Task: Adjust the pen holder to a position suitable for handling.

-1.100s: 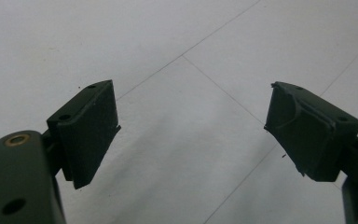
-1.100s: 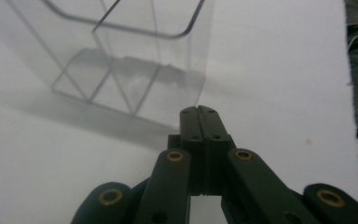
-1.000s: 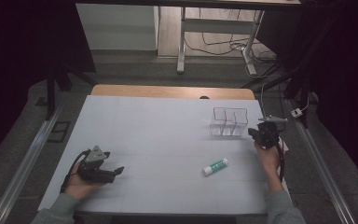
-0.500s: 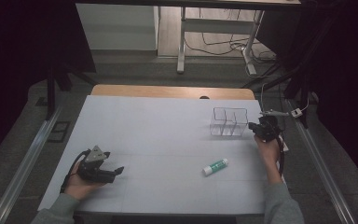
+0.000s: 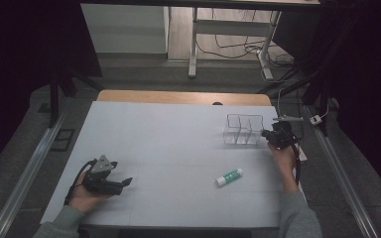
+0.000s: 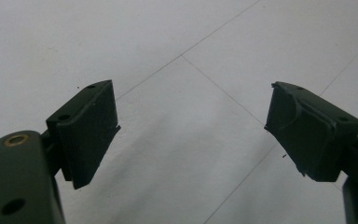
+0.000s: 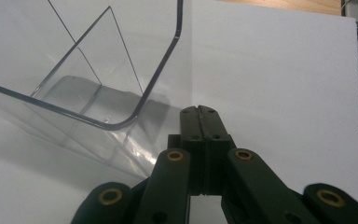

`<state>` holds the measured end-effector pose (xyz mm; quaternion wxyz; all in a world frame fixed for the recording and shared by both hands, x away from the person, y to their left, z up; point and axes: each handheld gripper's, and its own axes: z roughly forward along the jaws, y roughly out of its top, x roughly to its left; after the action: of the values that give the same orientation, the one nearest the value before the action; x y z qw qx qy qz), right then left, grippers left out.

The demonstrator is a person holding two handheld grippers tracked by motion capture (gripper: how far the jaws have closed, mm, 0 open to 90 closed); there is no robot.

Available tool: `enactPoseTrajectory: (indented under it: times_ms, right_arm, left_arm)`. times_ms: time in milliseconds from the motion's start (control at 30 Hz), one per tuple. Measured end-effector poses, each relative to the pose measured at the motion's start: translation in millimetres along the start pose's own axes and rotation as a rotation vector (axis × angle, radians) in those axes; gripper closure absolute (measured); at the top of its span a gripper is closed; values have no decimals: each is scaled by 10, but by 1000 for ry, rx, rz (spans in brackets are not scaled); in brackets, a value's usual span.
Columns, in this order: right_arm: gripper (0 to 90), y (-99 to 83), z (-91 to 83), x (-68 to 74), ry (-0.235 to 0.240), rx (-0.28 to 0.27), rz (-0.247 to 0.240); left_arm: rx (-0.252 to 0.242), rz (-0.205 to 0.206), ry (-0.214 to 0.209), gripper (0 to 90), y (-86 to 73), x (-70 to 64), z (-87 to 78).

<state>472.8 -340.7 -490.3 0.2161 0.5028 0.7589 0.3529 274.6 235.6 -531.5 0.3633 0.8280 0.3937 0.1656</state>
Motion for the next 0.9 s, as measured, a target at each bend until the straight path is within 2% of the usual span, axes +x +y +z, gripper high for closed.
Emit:
enactPoseTrajectory:
  times_ms: [367,667,900]
  right_arm:
    - [896,17,17,2,7,-4,-17]
    - [896,37,3,-4,22,-17,-3]
    - [896,77,29,63,34,-21,-26]
  left_arm:
    - [7,1,3,164,-3,4,7]
    - [13,3,0,164,-5,6,13]
    - [17,4,-2,164,-6,3,19]
